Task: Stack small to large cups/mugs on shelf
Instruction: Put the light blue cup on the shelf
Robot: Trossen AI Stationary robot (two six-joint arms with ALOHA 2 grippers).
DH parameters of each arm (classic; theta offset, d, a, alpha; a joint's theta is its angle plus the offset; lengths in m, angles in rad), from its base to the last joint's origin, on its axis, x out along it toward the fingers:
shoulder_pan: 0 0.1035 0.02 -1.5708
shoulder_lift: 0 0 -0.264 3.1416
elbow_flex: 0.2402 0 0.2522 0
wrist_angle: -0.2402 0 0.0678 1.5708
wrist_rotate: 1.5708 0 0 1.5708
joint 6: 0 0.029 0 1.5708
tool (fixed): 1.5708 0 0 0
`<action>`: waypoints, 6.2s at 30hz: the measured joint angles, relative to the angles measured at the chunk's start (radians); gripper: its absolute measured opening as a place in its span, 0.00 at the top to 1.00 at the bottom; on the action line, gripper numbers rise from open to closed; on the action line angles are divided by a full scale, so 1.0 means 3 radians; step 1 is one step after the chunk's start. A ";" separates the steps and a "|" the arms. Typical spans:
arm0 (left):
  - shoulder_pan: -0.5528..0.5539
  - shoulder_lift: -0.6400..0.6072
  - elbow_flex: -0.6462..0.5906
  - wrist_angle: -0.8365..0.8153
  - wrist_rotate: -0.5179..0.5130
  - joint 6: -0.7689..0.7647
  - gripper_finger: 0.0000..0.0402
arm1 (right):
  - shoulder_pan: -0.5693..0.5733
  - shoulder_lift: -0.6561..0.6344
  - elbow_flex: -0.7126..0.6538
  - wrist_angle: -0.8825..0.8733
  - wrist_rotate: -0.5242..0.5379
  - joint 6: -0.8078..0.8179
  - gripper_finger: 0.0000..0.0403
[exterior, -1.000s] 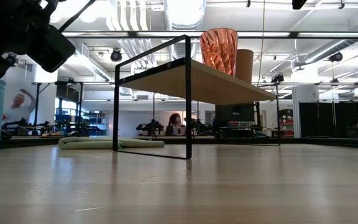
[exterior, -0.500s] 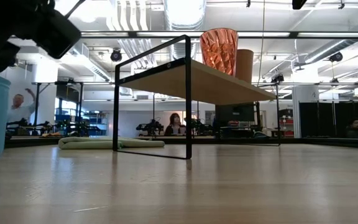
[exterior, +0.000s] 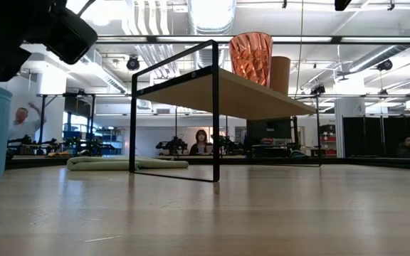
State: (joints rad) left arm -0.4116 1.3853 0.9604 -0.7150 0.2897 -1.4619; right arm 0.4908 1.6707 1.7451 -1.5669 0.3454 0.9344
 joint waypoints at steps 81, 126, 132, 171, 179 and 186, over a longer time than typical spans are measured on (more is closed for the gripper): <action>0.1226 0.0629 0.2620 -0.1060 -0.1053 0.2697 1.00 | -0.0038 -0.0383 0.0000 0.0237 0.1125 0.0351 0.87; 0.1244 0.1152 0.3527 -0.2168 -0.1158 0.3283 1.00 | -0.0038 -0.0570 0.0000 0.0262 0.1130 0.0020 0.87; 0.1244 0.1160 0.3658 -0.2246 -0.1069 0.3636 1.00 | -0.0045 -0.0571 0.0000 0.0263 0.1129 0.0012 0.87; 0.1287 0.1564 0.3772 -0.2236 -0.1149 0.4317 1.00 | -0.0045 -0.0571 0.0000 0.0263 0.1127 0.0013 0.87; 0.1289 0.1591 0.3759 -0.2142 -0.1152 0.4318 1.00 | -0.0045 -0.0571 0.0000 0.0260 0.1125 0.0013 0.87; 0.1291 0.1593 0.3759 -0.2123 -0.1161 0.4386 1.00 | -0.0045 -0.0571 0.0000 0.0253 0.1127 0.0023 0.87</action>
State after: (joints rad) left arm -0.0242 1.8633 2.0880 -1.3519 -0.0585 -0.1462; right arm 0.4774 1.4994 1.7451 -1.4910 0.6834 0.9413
